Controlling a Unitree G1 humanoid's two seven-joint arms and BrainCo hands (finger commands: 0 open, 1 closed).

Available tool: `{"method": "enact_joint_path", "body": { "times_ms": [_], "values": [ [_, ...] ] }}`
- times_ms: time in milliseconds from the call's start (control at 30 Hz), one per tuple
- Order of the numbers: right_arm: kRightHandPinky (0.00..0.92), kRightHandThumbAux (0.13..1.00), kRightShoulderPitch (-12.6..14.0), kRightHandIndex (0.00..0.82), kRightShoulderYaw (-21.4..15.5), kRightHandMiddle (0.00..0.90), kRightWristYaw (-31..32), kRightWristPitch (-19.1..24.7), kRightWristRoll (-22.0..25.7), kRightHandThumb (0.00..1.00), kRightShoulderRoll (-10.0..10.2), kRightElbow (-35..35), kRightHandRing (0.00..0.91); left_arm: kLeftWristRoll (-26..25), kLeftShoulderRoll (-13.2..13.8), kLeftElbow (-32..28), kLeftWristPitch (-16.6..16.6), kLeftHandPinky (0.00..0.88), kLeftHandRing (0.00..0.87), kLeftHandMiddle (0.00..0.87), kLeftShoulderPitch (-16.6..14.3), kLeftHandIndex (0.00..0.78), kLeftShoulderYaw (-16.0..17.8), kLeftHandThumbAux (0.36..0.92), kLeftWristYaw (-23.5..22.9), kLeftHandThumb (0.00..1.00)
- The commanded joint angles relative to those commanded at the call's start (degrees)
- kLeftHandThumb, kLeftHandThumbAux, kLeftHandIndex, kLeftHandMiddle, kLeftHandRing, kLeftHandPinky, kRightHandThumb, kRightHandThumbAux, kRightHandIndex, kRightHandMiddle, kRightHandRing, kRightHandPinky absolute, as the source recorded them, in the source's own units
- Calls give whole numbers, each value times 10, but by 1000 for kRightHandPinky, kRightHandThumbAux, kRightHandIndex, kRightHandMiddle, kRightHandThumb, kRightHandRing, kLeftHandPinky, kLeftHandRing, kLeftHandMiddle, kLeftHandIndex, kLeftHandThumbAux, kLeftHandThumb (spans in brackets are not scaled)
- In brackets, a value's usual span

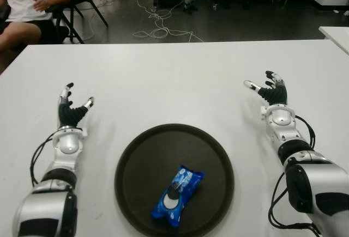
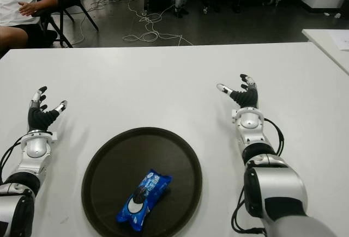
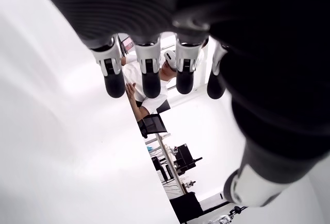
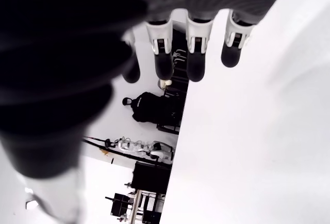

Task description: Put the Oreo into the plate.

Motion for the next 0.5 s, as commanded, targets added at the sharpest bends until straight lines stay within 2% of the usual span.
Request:
{"method": "enact_joint_path", "body": {
  "times_ms": [167,500],
  "values": [
    [28,714,-1,245,2,153,-2,6,-3,0,0,0,107,1,0,-1,1,13,36,68,1,55,-1,741,3,0],
    [17,651,-6,193,-11,125,-8,30,8,0,3,-1,82,1,-3,-5,4,19,40,65,1,50,-1,746,8,0]
  ]
}}
